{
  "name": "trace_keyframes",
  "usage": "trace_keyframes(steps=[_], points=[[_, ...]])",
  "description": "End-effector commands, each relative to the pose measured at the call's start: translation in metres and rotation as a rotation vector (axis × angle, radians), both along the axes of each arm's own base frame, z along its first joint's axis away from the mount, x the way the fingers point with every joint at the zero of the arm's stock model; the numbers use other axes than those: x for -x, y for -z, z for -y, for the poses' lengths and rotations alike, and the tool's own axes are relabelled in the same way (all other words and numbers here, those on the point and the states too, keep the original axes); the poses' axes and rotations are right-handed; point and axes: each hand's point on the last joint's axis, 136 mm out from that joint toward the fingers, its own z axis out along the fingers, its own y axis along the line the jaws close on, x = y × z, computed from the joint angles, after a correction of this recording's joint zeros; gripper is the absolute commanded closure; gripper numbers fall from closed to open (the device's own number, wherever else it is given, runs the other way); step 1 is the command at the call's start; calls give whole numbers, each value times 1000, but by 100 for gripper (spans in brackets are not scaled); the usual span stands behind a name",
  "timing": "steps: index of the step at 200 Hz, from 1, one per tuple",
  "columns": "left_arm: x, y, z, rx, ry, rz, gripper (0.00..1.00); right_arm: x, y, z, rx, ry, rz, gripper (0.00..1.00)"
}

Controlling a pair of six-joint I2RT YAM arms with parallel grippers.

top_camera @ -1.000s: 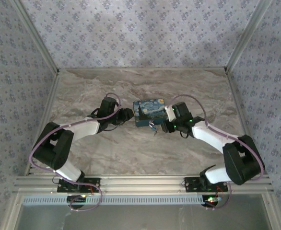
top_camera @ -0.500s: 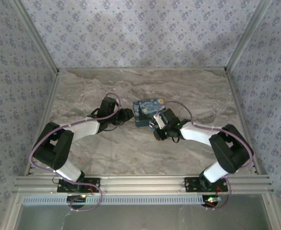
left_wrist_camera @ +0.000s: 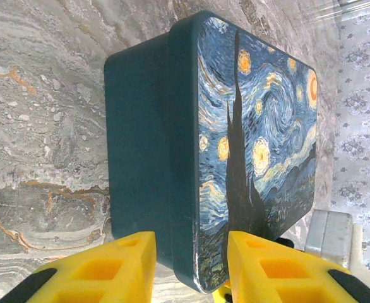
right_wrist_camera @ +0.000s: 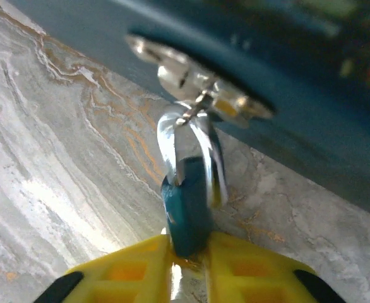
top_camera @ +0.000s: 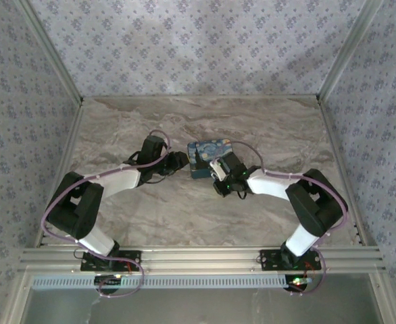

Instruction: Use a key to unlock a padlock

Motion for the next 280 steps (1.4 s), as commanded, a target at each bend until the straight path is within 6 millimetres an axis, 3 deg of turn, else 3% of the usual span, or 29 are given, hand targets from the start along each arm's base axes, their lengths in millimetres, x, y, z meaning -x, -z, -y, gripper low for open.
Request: trace_keyframes(steps=[1,17,64,111,142,280], points=[[-5,-8,3,-7,12,25,65,-2,3,-1,37,-18,4,90],[-5,-7,3,-13,12,25,65,-2,3,1,57,-27,12,100],[-9,-9,1,-37,9,39,65,6,-3,0,120,-81,63,100],[-19,-10,-6,-86,-2,58,65,11,-18,-14,123,-163,150,100],[-27,-6,-8,-109,-3,58,65,11,-16,-21,147,-207,148,100],[-41,15,0,-104,26,18,65,-7,-29,-44,268,-408,339,100]])
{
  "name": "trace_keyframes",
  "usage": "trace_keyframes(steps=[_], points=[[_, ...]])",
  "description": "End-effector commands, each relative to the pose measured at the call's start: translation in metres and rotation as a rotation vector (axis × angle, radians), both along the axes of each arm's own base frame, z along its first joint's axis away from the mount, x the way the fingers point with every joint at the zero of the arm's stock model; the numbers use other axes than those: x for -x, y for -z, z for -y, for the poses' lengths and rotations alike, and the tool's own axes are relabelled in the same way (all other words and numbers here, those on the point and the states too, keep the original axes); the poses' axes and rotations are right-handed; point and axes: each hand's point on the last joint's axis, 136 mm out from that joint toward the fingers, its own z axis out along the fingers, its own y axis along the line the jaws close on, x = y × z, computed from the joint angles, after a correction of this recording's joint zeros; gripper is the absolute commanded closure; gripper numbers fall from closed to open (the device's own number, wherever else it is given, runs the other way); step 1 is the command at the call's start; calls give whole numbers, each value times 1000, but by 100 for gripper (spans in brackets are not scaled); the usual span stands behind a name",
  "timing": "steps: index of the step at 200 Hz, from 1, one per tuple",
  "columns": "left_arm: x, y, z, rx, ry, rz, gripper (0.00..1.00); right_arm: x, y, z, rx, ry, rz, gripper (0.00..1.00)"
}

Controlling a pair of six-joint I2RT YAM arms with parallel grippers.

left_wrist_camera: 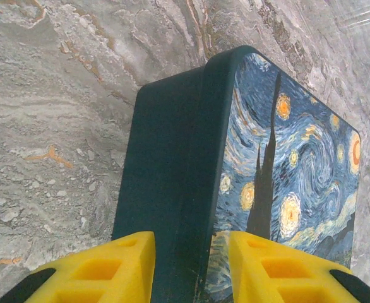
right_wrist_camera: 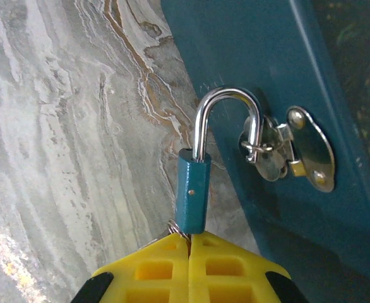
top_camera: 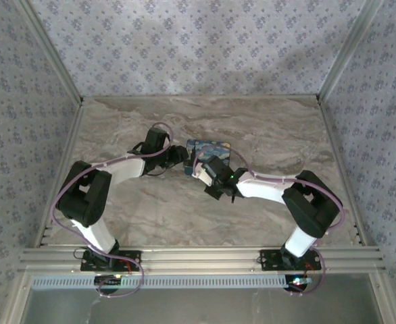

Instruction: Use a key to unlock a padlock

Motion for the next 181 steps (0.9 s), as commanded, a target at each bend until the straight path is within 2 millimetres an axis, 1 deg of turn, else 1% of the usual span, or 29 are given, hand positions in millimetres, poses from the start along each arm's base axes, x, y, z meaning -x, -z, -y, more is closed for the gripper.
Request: trace_keyframes(steps=[1,37,59,105,126,148,164,181], points=[[-4,1,4,9,23,-1,65,-7,-7,-10,4,-47,61,100],[-4,-1,5,24,18,-2,65,-8,-14,-21,-18,-77,70,100],[-3,-3,4,23,15,2,65,-8,-16,-24,-34,-80,70,100],[-2,-4,2,19,8,2,65,1,-27,-34,-131,-94,46,100],[-2,-5,2,18,8,5,65,7,-30,-30,-144,-92,43,100],[-1,-4,1,15,8,5,65,12,-28,-23,-146,-81,41,100],[-1,-4,2,16,9,3,65,12,-25,-19,-132,-66,42,100],[-1,-3,2,18,8,-1,65,7,-23,-19,-115,-52,69,100]])
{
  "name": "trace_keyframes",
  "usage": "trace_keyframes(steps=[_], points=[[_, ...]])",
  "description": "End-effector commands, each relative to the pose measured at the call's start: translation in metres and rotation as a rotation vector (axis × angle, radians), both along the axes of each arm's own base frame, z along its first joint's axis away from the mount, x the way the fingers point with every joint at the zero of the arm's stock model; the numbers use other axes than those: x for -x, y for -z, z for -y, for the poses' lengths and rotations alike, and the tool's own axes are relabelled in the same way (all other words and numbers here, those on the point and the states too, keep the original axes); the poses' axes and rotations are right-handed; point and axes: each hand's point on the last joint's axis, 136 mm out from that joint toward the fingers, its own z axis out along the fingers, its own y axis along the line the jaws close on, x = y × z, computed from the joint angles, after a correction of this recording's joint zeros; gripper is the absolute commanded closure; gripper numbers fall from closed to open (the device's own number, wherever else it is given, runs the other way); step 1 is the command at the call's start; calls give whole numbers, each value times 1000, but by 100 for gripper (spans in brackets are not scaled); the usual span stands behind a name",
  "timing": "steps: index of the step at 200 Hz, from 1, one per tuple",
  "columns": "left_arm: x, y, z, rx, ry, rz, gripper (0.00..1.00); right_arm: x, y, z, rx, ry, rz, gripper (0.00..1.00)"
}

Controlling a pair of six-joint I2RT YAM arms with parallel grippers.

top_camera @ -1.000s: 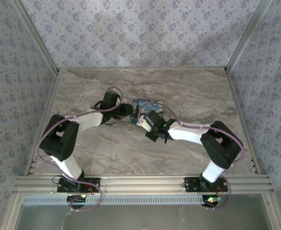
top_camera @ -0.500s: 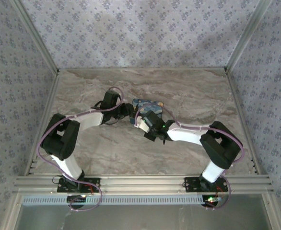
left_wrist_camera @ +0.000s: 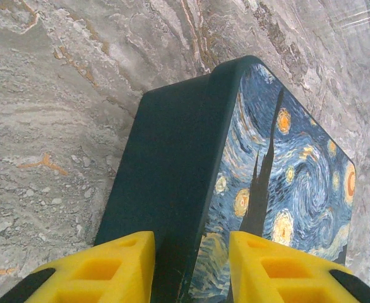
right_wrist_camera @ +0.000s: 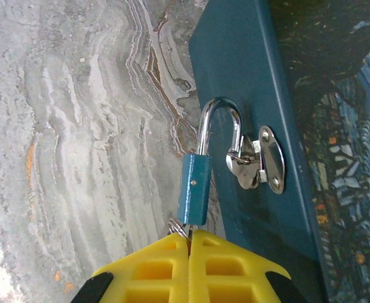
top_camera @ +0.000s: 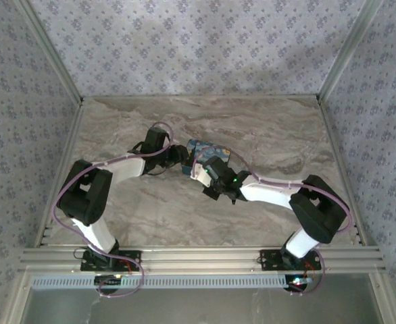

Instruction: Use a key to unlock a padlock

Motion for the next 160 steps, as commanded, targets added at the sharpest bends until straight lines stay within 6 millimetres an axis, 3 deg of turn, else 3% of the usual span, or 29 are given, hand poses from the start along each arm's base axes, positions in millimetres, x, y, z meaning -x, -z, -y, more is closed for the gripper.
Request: trace_keyframes(steps=[1,40,87,160], points=[[2,-2,1,5,4,-5,65,-2,-5,-3,-14,19,35,100],[1,-3,2,12,3,-7,65,-15,0,-14,19,-4,90,100],[3,-5,4,19,6,-10,65,-26,-22,-32,-31,-17,172,100],[3,-13,-5,9,-13,16,65,1,-45,-14,-79,12,166,100]])
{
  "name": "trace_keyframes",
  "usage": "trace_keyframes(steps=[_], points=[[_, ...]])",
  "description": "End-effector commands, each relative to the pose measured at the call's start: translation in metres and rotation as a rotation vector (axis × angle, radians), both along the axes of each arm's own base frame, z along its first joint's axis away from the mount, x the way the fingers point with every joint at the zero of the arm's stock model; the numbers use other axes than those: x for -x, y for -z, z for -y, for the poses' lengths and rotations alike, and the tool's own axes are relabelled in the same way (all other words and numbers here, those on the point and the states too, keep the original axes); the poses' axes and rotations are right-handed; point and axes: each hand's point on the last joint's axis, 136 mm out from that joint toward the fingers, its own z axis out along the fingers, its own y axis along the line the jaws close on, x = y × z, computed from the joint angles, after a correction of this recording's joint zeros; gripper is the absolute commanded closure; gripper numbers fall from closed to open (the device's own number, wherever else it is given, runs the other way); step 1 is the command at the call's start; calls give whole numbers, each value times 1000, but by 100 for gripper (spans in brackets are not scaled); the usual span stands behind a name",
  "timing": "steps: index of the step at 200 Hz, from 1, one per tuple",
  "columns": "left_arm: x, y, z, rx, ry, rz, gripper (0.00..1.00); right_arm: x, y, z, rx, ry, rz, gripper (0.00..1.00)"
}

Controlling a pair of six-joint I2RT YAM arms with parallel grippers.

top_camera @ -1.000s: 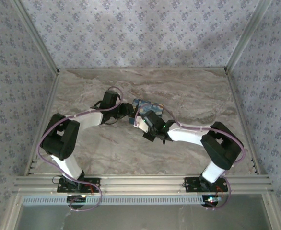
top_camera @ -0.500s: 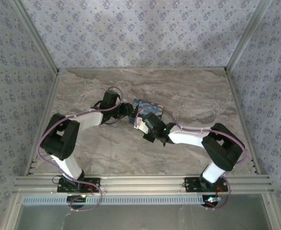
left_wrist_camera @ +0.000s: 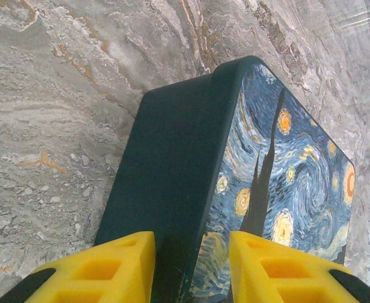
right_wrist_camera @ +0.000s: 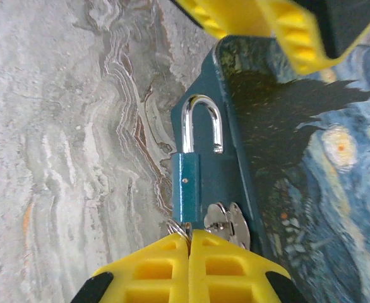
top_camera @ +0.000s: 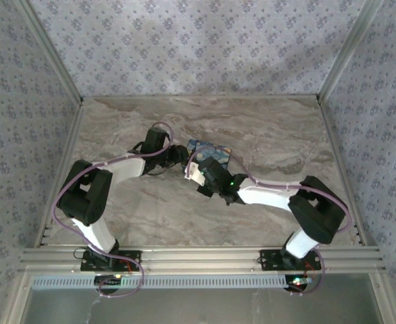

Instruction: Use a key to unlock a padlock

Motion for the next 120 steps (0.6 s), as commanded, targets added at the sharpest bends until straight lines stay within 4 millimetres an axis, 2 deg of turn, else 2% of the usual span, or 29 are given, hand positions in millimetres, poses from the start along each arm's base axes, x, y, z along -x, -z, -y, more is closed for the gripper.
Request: trace_keyframes(steps=[1,57,96,120], points=[[3,-13,-5,5,-9,21,65,9,-16,9,-29,29,10,100],[3,-41,-22,-2,-50,88,64,22,-35,33,-98,132,-7,100],[16,-61,-39,-37,-77,138,63,26,-54,61,-194,278,-43,100],[29,-64,-47,-36,-90,147,63,22,-63,83,-263,398,-65,100]])
